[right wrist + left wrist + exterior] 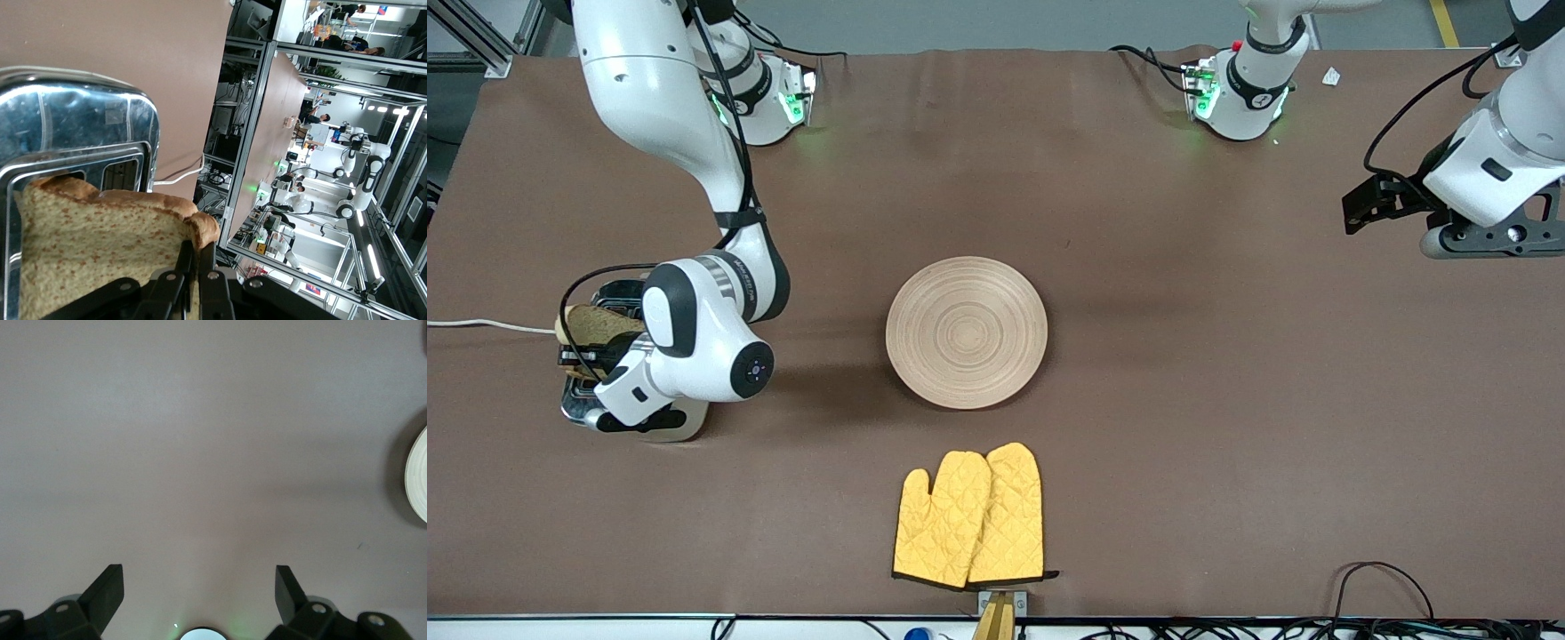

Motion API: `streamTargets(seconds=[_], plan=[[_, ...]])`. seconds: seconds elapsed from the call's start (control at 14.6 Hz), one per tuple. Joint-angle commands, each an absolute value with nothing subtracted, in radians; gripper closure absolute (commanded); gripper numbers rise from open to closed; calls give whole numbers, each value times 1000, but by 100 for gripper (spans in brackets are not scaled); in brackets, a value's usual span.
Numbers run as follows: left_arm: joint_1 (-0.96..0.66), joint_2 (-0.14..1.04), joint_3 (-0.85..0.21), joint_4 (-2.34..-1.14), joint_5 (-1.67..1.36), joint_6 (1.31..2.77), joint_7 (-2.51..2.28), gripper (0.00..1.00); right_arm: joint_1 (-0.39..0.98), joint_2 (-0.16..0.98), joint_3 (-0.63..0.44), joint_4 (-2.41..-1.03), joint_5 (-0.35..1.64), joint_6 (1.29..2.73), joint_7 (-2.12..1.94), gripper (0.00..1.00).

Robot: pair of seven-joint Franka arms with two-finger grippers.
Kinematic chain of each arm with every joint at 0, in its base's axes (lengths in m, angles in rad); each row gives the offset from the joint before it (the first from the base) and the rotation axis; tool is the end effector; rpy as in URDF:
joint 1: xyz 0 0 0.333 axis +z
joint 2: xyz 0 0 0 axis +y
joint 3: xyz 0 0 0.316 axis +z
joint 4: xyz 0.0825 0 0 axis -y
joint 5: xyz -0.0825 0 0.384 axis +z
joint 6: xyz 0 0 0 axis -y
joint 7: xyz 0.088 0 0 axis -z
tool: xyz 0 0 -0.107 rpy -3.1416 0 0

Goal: Move plate and put bread in toaster
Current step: 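Lower the bread slice into a toaster slot with the right gripper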

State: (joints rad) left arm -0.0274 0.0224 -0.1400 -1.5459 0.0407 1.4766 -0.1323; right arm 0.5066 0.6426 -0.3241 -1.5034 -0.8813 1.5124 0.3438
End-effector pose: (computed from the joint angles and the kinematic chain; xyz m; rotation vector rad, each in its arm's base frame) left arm 0.5443 -0.0863 0.6161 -3.0876 0.0513 0.1311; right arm 0.6553 0.0710 0.3262 1.9426 0.0857 -0.2937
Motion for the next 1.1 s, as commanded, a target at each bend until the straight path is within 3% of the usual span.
streamTargets(seconds=[0.0,0.27,0.62,0.76,1.03], plan=[[-28,20,-140,-1542,26,1463,-132,0,508,650,-314,-1502,-905,1514,386,99],[-26,20,-140,-1542,26,1463,-132,0,512,661,-310,-1508,-881,1509,488,38],[-26,20,-140,-1542,26,1463,-130,0,505,631,-311,-1464,-709,1506,350,22],[-25,20,-140,-1542,26,1463,-130,0,485,577,-316,-1460,-619,1508,293,0],[-25,20,-138,-1539,29,1463,-127,0,416,436,-316,-1462,-372,1516,141,0]])
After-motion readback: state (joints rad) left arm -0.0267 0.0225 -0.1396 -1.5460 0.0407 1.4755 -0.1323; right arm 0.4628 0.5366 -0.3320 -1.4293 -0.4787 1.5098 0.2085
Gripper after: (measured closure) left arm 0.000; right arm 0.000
